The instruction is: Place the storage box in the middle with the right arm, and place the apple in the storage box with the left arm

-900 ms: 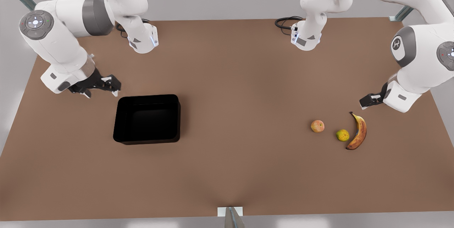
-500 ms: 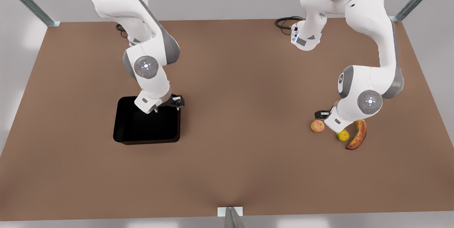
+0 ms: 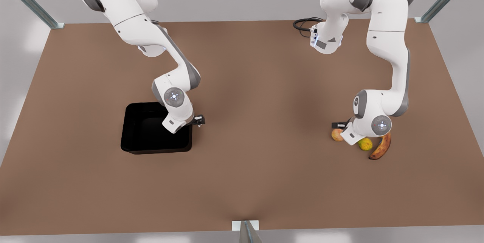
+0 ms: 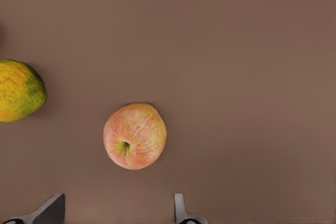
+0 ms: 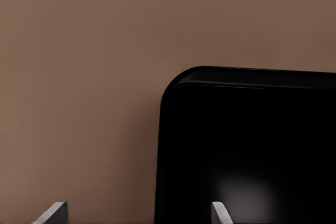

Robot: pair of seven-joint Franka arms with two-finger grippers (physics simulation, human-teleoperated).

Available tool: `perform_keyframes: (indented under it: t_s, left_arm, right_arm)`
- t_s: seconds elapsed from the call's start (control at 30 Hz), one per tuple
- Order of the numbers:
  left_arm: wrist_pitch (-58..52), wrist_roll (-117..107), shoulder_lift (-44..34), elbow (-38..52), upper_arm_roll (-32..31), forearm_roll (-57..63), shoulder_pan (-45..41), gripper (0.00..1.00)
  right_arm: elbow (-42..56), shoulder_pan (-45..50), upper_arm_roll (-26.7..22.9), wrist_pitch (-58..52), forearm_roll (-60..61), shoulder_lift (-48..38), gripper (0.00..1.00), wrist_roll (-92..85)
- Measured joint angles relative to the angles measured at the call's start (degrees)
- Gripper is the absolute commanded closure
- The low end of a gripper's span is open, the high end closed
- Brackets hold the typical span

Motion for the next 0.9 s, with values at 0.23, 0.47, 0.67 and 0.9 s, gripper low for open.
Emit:
perform_keyframes:
  t_s: [0.23,0.47,0.67,0.9]
  left_arm:
    - [8.6,-0.7,-1.7,-7.4,-0.4,-0.5,-1.2,0.0]
    - [15.5,4.4,-1.5,-10.7,-0.4,-1.0,-0.2,0.0]
    - [18.2,4.7,-0.1,-12.0,-0.2,-0.9,-0.1,0.0]
    - [24.5,3.8,1.6,-11.9,0.1,-0.9,-0.1,0.0]
  right_arm:
    - [-0.4,-0.2,-1.3,1.3,-0.1,1.0,0.0,-1.0]
    - [0.0,0.0,-2.7,2.5,0.0,4.7,0.78,-0.5]
    - [0.2,0.1,-2.7,2.5,0.6,4.7,0.79,-0.4]
    - [0.7,0.1,-2.7,2.6,0.6,4.2,0.79,-0.3]
